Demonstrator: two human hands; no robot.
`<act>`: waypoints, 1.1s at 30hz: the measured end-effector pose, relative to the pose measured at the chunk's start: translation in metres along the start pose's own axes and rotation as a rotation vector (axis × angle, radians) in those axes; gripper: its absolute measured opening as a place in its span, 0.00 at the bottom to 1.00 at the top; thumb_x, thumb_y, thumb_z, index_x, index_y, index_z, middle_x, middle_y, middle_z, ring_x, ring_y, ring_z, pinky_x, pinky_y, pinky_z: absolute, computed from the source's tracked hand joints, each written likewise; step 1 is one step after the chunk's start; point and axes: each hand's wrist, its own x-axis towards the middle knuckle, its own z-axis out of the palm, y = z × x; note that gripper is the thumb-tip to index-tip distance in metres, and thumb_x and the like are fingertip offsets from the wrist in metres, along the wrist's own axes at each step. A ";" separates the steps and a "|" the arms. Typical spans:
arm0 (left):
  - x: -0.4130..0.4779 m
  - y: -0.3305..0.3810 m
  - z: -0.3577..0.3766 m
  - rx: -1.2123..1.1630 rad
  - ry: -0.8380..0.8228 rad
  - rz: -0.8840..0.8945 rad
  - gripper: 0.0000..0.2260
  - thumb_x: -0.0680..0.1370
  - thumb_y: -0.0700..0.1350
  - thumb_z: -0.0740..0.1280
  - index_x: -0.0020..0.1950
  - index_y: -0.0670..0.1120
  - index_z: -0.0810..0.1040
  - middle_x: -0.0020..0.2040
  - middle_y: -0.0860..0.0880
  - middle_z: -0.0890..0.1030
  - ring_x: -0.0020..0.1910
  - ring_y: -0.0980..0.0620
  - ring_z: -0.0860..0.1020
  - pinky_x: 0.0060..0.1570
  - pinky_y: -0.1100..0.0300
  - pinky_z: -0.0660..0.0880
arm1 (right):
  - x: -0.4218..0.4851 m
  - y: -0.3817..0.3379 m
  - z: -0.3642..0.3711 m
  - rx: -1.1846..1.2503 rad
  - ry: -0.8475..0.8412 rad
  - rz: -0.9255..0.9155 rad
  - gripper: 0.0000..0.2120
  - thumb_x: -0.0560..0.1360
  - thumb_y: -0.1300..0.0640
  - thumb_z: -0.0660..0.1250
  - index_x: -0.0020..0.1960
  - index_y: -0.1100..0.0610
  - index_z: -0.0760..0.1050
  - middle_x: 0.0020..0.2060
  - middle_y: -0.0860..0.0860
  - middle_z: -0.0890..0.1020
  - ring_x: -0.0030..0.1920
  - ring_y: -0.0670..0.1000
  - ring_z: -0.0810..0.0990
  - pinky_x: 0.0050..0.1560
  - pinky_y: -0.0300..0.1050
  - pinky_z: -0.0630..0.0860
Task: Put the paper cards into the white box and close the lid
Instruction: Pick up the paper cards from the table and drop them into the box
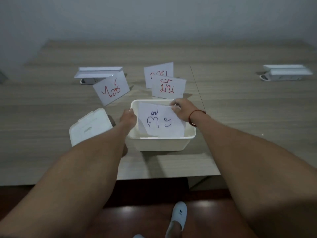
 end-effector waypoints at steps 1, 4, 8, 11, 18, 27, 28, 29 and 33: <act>0.000 0.000 0.000 -0.010 -0.002 -0.004 0.22 0.84 0.49 0.47 0.70 0.38 0.68 0.67 0.36 0.73 0.66 0.38 0.72 0.65 0.48 0.68 | -0.004 0.003 0.006 -0.002 -0.062 0.027 0.12 0.80 0.61 0.58 0.59 0.61 0.78 0.59 0.60 0.79 0.61 0.59 0.78 0.58 0.45 0.74; -0.002 0.002 0.000 -0.026 -0.003 -0.029 0.23 0.84 0.50 0.47 0.71 0.39 0.66 0.68 0.37 0.72 0.67 0.38 0.71 0.65 0.48 0.68 | -0.011 0.012 0.025 -0.081 -0.259 0.052 0.11 0.78 0.60 0.61 0.57 0.60 0.80 0.59 0.58 0.80 0.60 0.58 0.78 0.60 0.45 0.73; -0.001 0.002 0.001 -0.023 0.007 -0.035 0.23 0.84 0.50 0.47 0.72 0.39 0.65 0.68 0.37 0.72 0.67 0.39 0.71 0.65 0.48 0.67 | -0.011 0.015 0.030 -0.181 -0.426 0.076 0.07 0.75 0.53 0.67 0.50 0.51 0.81 0.54 0.52 0.81 0.52 0.52 0.78 0.61 0.46 0.74; 0.003 0.004 0.001 -0.022 0.010 -0.025 0.22 0.83 0.50 0.47 0.71 0.39 0.65 0.67 0.37 0.73 0.66 0.39 0.71 0.64 0.48 0.68 | -0.002 0.013 0.022 -0.147 -0.414 0.119 0.12 0.72 0.45 0.69 0.50 0.50 0.82 0.57 0.47 0.79 0.59 0.51 0.77 0.66 0.48 0.72; 0.026 0.017 0.007 0.014 0.044 -0.037 0.20 0.83 0.48 0.48 0.69 0.38 0.68 0.64 0.36 0.74 0.63 0.38 0.73 0.61 0.49 0.70 | 0.052 0.003 -0.004 -0.100 0.019 0.104 0.11 0.76 0.55 0.64 0.48 0.62 0.81 0.52 0.58 0.84 0.55 0.58 0.81 0.58 0.50 0.78; 0.086 0.060 0.012 -0.020 0.123 -0.158 0.23 0.81 0.50 0.52 0.70 0.37 0.68 0.67 0.37 0.73 0.66 0.38 0.72 0.64 0.49 0.68 | 0.149 0.004 -0.009 -0.295 0.194 0.121 0.16 0.80 0.54 0.60 0.65 0.57 0.72 0.65 0.57 0.74 0.67 0.59 0.72 0.65 0.52 0.69; 0.092 0.064 0.012 -0.016 0.132 -0.176 0.24 0.80 0.51 0.52 0.70 0.38 0.68 0.68 0.37 0.73 0.66 0.39 0.72 0.65 0.49 0.68 | 0.160 0.004 -0.008 -0.316 0.197 0.114 0.16 0.80 0.54 0.60 0.66 0.57 0.71 0.66 0.57 0.74 0.67 0.59 0.71 0.66 0.52 0.68; 0.097 0.069 0.014 -0.006 0.142 -0.190 0.25 0.81 0.52 0.51 0.71 0.38 0.67 0.69 0.38 0.72 0.67 0.39 0.72 0.65 0.49 0.67 | 0.170 0.004 -0.006 -0.329 0.203 0.112 0.16 0.80 0.55 0.60 0.66 0.57 0.71 0.66 0.57 0.74 0.67 0.59 0.71 0.66 0.52 0.68; 0.116 0.077 0.020 0.029 0.184 -0.244 0.29 0.81 0.57 0.50 0.71 0.37 0.68 0.69 0.37 0.72 0.67 0.39 0.72 0.66 0.49 0.67 | 0.208 0.006 -0.002 -0.342 0.212 0.143 0.15 0.78 0.57 0.62 0.64 0.57 0.72 0.64 0.56 0.75 0.67 0.58 0.71 0.66 0.54 0.68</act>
